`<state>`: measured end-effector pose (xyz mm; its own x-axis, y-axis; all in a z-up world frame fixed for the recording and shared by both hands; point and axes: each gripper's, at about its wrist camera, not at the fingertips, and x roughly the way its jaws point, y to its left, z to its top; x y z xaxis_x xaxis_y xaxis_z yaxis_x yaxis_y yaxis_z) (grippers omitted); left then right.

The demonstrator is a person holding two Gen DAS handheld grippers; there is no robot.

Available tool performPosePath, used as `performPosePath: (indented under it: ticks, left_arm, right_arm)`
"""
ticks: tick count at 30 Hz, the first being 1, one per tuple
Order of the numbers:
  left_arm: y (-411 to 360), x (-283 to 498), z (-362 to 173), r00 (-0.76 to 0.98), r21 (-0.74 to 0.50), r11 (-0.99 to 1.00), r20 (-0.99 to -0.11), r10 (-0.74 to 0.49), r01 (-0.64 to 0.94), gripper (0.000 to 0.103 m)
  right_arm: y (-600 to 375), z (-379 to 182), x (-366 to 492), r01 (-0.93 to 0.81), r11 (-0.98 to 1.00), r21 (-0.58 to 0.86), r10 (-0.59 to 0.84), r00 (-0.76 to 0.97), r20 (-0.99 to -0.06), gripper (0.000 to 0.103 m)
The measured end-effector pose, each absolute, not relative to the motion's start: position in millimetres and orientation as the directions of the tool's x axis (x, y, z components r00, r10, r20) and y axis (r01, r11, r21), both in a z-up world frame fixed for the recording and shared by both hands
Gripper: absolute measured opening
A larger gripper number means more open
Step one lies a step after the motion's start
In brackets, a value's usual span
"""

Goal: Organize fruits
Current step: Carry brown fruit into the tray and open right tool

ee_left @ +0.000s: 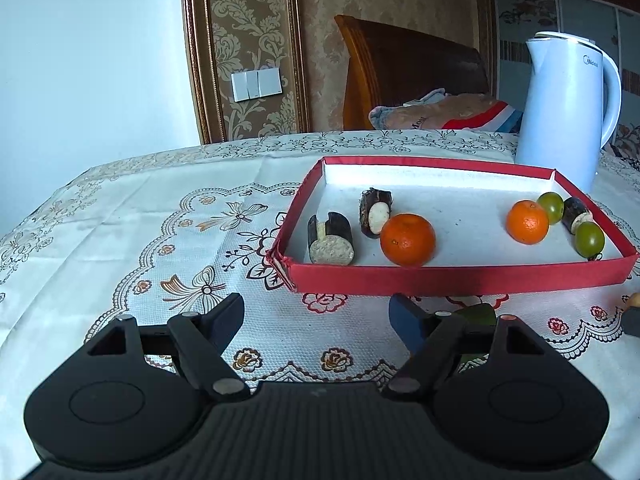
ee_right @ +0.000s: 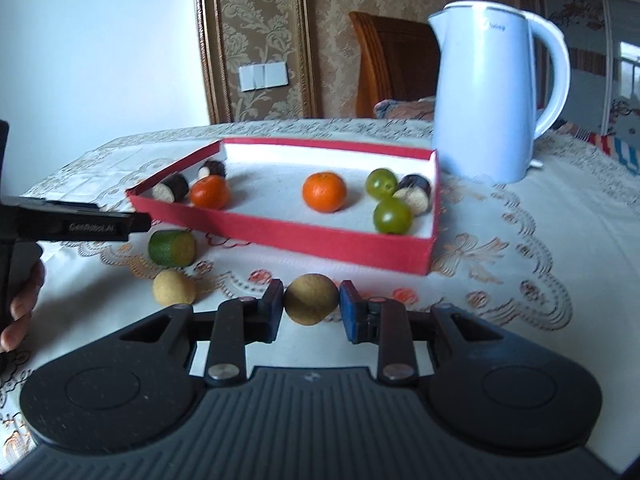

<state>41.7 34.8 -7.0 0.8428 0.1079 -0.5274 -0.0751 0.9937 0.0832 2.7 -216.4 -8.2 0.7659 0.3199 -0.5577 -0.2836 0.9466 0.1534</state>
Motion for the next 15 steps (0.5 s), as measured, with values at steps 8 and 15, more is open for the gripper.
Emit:
performPosePath:
  ticks: [8,15]
  left_arm:
    - [30,42,-8,0.843,0.110,0.992,-0.526,0.113,-0.065,0.079]
    - [29,44,-9,0.840,0.118,0.991,-0.530,0.118,-0.064,0.079]
  right_arm:
    - [-219,-1,17,-0.253,0.957,0.142,0.289,0.792,-0.538,0.028]
    - [-215,9,37,-0.223,0.965,0.135,0.261,0.818,-0.513,0.028]
